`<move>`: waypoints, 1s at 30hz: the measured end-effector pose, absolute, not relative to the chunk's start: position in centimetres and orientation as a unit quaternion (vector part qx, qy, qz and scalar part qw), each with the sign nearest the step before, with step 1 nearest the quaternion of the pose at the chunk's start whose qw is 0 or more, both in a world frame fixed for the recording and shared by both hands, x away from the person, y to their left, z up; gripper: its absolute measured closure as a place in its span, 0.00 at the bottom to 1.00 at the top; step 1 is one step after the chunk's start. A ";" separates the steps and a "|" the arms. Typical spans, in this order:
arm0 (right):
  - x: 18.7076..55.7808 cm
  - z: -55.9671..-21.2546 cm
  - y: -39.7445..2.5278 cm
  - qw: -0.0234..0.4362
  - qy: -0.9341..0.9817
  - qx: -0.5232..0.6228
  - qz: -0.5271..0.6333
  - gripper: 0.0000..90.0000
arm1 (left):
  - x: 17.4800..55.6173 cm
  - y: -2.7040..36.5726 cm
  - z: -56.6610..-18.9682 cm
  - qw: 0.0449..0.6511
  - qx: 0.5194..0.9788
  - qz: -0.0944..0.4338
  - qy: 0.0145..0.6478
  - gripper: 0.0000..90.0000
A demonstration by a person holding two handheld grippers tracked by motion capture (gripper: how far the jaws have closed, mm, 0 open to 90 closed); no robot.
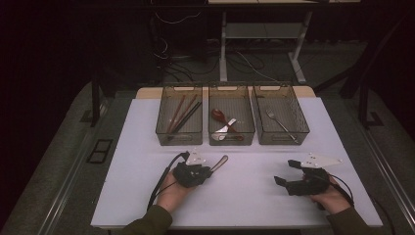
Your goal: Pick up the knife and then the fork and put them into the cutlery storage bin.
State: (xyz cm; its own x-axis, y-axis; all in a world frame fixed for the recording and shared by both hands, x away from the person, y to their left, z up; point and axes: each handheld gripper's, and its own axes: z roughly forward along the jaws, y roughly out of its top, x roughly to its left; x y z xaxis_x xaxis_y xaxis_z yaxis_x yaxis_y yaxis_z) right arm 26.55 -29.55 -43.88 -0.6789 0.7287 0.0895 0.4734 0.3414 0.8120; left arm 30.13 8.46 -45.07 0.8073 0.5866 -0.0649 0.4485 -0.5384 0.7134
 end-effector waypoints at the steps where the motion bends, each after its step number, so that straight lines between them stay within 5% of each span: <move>1: 26.5 -43.9 -29.5 0.146 0.806 0.373 0.436 0.18 | 30.2 8.5 -45.0 0.376 0.873 0.090 0.297 0.87; 30: 26.5 -42.6 -28.7 0.080 0.848 0.296 0.433 0.15 | 29.5 8.0 -43.9 0.389 0.892 0.057 0.224 0.88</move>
